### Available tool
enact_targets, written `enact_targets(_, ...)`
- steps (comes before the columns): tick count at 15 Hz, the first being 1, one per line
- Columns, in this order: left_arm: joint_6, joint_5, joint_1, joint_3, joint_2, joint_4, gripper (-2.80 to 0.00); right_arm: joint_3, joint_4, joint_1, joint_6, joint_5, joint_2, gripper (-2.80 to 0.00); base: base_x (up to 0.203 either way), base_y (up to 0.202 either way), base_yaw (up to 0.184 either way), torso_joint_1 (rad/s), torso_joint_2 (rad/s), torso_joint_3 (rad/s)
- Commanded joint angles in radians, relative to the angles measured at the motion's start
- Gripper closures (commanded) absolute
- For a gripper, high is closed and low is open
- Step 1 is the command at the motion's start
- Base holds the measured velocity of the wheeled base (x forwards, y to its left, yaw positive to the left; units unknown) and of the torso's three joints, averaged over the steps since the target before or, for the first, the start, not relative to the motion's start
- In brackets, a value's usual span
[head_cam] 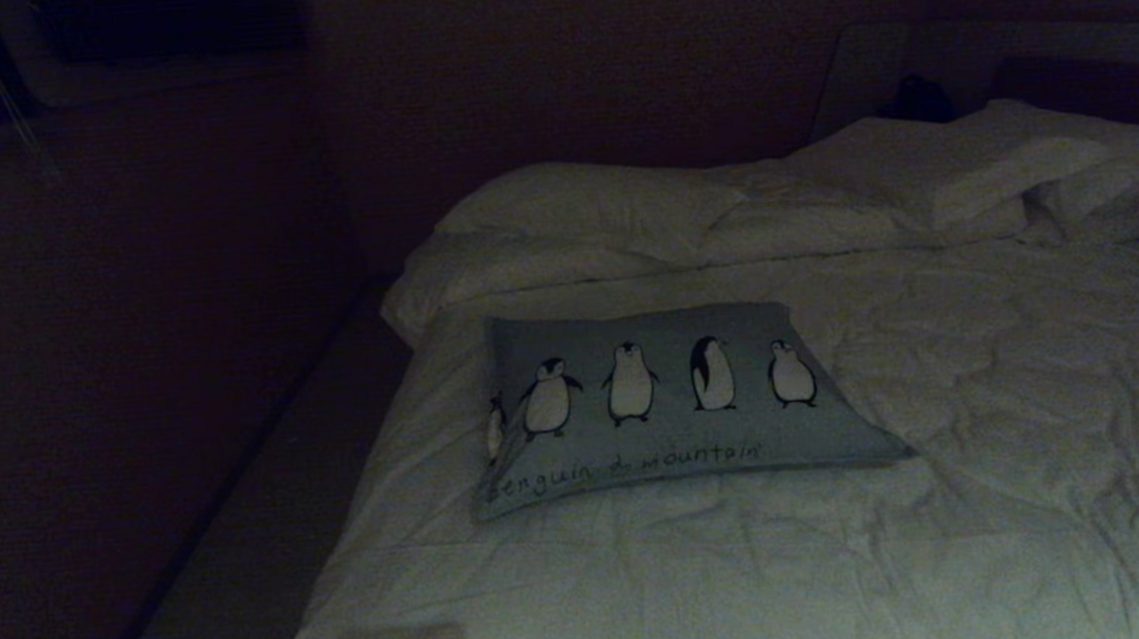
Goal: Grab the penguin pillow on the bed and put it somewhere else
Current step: Pick up the pillow
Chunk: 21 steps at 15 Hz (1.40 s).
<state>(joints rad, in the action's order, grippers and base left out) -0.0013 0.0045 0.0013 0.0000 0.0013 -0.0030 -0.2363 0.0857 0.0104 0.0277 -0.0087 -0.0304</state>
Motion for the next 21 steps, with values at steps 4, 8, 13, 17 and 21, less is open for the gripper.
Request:
enact_targets(4,0.0,0.0,0.0,0.0,0.0,0.0,0.0,-0.11,0.106,0.003,0.006,0.012,-0.246,0.0,0.0,0.0,0.0,0.0,0.0,0.0)
enact_targets(8,0.0,0.0,0.0,0.0,0.0,0.0,0.0,-0.142,-0.033,0.009,-0.039,0.069,-0.621,0.0,0.0,0.0,0.0,0.0,0.0,0.0)
enact_targets(13,0.0,0.0,0.0,0.0,0.0,0.0,0.0,-0.223,-0.304,0.014,-0.101,0.119,-1.164,0.0,0.0,0.0,0.0,0.0,0.0,0.0)
enact_targets(17,0.0,0.001,0.0,0.0,0.0,0.0,0.0,-0.417,-0.432,0.059,-0.216,0.13,-1.53,0.0,0.0,0.0,0.0,0.0,0.0,0.0)
enact_targets(21,0.0,0.0,0.0,0.0,0.0,0.0,0.0,-0.619,-0.459,0.172,-0.31,0.123,-1.75,0.0,0.0,0.0,0.0,0.0,0.0,0.0)
